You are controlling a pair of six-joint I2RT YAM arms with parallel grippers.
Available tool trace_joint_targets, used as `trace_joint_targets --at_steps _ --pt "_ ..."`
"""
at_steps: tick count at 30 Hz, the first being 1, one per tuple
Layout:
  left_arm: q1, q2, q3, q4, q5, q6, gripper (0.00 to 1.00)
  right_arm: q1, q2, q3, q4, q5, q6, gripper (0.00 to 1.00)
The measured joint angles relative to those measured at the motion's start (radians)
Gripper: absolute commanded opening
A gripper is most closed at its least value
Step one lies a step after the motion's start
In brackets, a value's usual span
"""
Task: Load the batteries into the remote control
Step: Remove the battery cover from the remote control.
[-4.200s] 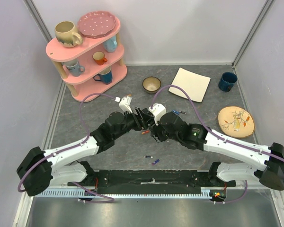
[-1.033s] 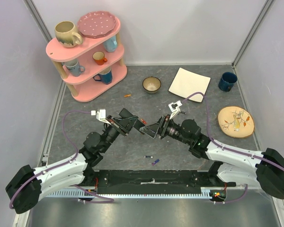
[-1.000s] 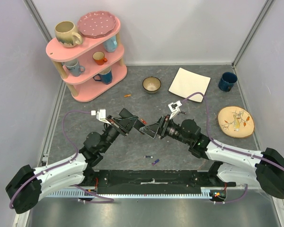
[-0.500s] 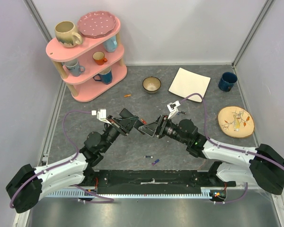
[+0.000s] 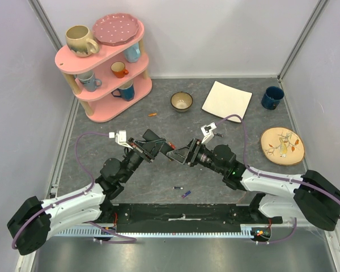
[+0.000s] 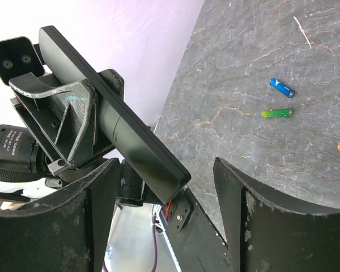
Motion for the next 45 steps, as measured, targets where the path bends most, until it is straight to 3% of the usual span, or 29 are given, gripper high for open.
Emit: trace_joint_targets --at_steps 16,24,45 --pt "0.0 0.016 0.0 0.011 0.011 -0.008 0.02 -0.001 0.042 0.0 0.055 0.0 0.021 0.69" --pt "0.001 0.022 -0.003 0.016 0.019 -0.008 0.02 -0.006 0.052 0.0 0.081 0.0 0.033 0.73" --pt "0.005 0.026 -0.014 0.026 0.017 -0.009 0.02 -0.012 0.063 0.0 0.097 -0.001 0.047 0.52"
